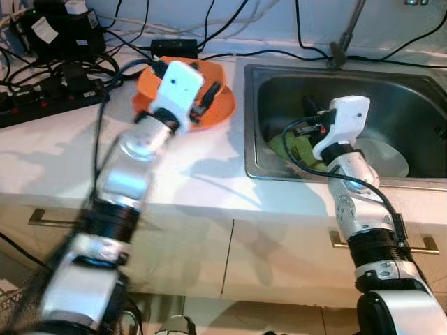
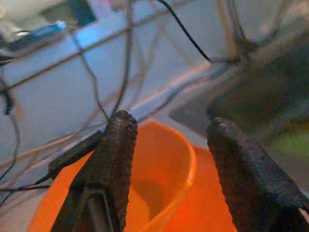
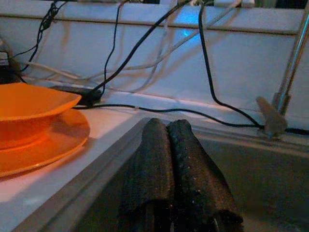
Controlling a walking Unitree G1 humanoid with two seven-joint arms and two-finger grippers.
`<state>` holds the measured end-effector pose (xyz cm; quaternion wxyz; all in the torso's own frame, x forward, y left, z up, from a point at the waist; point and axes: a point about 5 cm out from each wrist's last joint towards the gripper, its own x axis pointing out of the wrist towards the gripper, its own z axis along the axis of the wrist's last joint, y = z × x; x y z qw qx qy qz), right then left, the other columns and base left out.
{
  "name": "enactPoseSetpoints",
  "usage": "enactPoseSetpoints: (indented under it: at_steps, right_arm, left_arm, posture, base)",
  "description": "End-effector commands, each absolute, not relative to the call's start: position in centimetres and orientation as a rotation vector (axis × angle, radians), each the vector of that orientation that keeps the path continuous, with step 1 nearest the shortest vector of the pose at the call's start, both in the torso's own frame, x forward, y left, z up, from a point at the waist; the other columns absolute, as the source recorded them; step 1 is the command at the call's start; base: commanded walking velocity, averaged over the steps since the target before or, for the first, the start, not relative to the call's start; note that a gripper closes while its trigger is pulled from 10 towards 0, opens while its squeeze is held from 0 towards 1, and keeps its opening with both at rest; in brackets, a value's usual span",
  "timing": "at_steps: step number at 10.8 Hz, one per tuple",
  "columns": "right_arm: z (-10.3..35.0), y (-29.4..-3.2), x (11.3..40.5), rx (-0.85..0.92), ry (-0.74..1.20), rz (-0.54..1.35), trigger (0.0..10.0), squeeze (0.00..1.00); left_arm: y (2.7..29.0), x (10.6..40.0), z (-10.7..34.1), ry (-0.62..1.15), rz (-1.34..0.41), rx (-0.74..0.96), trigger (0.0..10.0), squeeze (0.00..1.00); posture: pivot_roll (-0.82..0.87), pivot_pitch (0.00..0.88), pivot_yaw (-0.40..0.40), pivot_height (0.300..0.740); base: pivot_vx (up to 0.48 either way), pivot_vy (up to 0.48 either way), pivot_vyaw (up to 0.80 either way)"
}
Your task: Kitchen organization
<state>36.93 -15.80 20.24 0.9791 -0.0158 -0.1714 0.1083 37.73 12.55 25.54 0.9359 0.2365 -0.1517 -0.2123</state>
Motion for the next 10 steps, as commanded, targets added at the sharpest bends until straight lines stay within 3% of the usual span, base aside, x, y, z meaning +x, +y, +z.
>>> enactPoseSetpoints:
  at_steps: [1, 2, 3, 6, 7, 10]
  right_arm:
    - [20.4, -15.7, 36.9, -0.048, -0.358, 0.217, 10.0, 0.0]
    - [20.4, -15.6, 36.9, -0.051, -0.363, 0.216, 10.0, 0.0]
    - [20.4, -15.5, 36.8, -0.06, -0.366, 0.216, 10.0, 0.0]
    - [20.1, -15.5, 36.7, -0.057, -0.362, 0.208, 10.0, 0.0]
    - [20.0, -15.3, 36.7, -0.055, -0.363, 0.213, 10.0, 0.0]
    - [20.0, -15.1, 36.5, -0.057, -0.366, 0.221, 10.0, 0.0]
  left_arm:
    - [12.3, 38.0, 25.9, -0.31, -0.478, 0.541, 10.0, 0.0]
    - [12.7, 38.5, 26.4, -0.304, -0.514, 0.565, 10.0, 0.43]
    - [13.1, 38.8, 27.0, -0.288, -0.554, 0.547, 10.0, 1.0]
    - [14.0, 39.8, 27.5, -0.187, -0.621, 0.614, 10.0, 1.0]
    - [14.4, 40.1, 26.8, -0.101, -0.656, 0.67, 10.0, 0.0]
    - [14.7, 40.9, 25.8, -0.033, -0.609, 0.763, 10.0, 0.0]
  posture:
    - [0.18, 0.088, 0.015, 0.74]
    - [0.17, 0.093, 0.025, 0.74]
    - [0.17, 0.097, 0.037, 0.74]
    - [0.18, 0.089, 0.054, 0.74]
    - [0.18, 0.083, 0.057, 0.74]
    - [0.17, 0.076, 0.059, 0.74]
  base:
    - [0.0, 0.0, 0.0]
    - [0.0, 0.0, 0.0]
    - [0.0, 0.0, 0.0]
    - [0.0, 0.0, 0.0]
    - [0.0, 0.0, 0.0]
    - [0.0, 0.0, 0.0]
